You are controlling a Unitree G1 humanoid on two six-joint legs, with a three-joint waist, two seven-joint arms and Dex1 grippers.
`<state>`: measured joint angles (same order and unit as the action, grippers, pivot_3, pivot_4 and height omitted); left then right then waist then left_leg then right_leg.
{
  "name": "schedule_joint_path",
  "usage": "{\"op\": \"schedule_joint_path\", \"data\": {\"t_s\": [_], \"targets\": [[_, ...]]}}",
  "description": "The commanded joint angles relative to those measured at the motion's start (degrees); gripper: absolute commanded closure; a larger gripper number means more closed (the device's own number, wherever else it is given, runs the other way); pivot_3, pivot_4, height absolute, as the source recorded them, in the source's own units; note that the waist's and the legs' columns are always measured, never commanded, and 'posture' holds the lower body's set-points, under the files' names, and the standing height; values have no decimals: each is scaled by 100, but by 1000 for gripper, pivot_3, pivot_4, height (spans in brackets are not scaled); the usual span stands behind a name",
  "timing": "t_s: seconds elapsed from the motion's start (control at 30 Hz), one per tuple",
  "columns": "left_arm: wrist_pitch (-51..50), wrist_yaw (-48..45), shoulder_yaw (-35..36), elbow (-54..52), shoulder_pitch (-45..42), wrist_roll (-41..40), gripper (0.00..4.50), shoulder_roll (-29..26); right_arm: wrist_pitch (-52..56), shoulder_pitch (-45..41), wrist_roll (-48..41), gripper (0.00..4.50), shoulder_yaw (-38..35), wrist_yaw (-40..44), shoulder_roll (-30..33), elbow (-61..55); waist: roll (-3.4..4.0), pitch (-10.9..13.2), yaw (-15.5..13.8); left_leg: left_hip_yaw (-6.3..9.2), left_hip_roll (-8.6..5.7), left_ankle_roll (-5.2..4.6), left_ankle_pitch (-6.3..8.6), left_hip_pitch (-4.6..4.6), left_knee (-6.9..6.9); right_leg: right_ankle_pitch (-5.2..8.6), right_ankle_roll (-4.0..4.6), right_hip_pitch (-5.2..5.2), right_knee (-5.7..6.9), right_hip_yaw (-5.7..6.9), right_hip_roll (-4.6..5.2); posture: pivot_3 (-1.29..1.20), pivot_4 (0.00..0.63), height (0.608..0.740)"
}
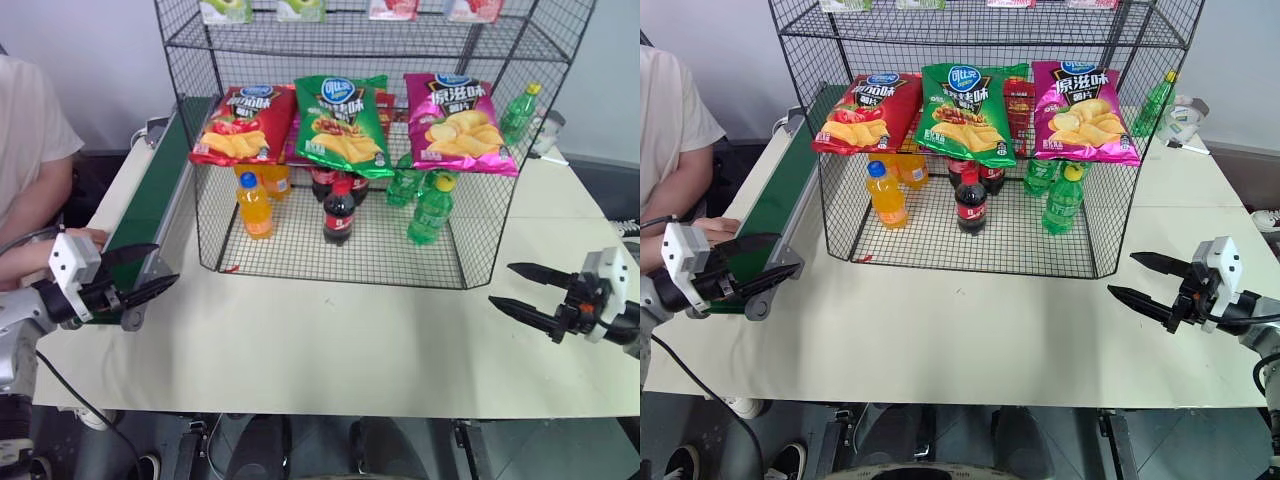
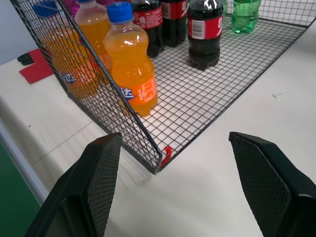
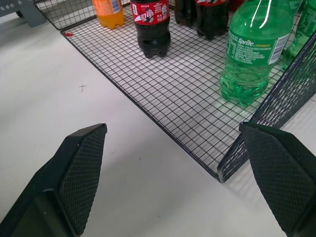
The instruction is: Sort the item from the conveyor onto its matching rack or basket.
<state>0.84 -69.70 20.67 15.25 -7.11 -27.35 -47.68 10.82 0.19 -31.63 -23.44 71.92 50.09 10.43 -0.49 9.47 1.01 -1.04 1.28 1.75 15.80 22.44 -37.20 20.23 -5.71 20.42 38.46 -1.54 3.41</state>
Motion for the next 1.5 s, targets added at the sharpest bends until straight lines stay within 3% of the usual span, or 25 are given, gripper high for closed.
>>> {"op": "schedule_joint_path", "data": {"t_s": [0.03,1.07,1.5], "targets": [[56,-1,206,-146,-9,-132,787,-30,-134,-53,-7,19,-98,40,-19,-3,0,0,0,0,0,0,0,0,0,0,0,0,0,0,0,0,150,739],[-120,87,203,-381,137,-196,787,69,-438,-247,205,19,93,124,-126,365,0,0,5,0,0,0,0,0,0,0,0,0,0,0,0,0,150,739],[-462,173,213,-519,103,-291,787,93,-262,-148,79,19,87,12,-138,-66,0,0,4,0,0,0,0,0,0,0,0,0,0,0,0,0,150,739]]}}
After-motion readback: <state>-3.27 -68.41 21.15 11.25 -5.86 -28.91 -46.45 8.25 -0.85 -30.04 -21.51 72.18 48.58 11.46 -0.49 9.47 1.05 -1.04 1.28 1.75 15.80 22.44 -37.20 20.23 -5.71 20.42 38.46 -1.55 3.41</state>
